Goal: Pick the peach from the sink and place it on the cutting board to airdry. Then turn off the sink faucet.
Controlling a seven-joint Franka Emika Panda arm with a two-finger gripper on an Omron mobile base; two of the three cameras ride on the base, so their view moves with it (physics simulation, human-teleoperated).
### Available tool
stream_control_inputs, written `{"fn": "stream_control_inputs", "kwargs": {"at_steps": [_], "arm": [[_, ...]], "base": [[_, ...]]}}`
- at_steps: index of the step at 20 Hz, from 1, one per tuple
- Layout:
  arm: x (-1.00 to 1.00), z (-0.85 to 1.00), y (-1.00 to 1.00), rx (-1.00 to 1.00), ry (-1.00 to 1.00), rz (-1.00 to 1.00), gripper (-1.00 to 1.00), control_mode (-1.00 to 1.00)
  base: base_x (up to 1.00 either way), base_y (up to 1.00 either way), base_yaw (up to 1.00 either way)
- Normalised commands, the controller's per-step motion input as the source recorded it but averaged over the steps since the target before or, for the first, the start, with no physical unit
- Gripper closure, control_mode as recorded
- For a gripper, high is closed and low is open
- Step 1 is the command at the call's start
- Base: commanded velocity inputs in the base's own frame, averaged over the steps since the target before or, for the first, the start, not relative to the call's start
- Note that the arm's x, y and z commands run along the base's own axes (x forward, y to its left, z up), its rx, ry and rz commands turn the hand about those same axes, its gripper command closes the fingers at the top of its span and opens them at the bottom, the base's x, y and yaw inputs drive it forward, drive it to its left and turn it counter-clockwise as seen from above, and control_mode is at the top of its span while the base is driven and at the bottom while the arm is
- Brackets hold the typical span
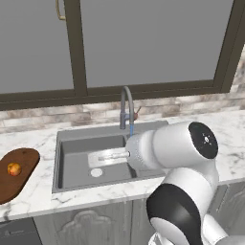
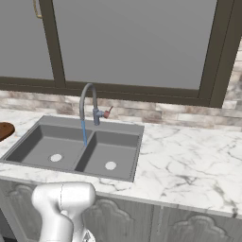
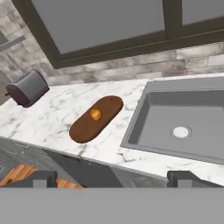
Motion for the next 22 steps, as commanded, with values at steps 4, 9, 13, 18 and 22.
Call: {"fn": "stream_control_inputs", "kwargs": {"at_steps": [4,9,13,18,22], "arm": [[-0.35,-0.05,-0.08,0.0,-0.02,-0.01,-1.0,-1.0],[-0.47,-0.03,-0.65,0.0,-0.15,0.13,-1.0,-1.0],[-0.35,0.0,-0.6,-0.04,-0.05,0.13,-1.0,-1.0],[-0.29,0.0,-0.52,-0.17,0.01,0.02,-1.0,-1.0],[-0.25,0.0,-0.49,-0.09,0.01,0.0,-1.0,-1.0]], "base": [[0.0,0.0,0.0],[0.0,0.0,0.0],[0.0,0.0,0.0],[0.0,0.0,0.0],[0.0,0.0,0.0]]}}
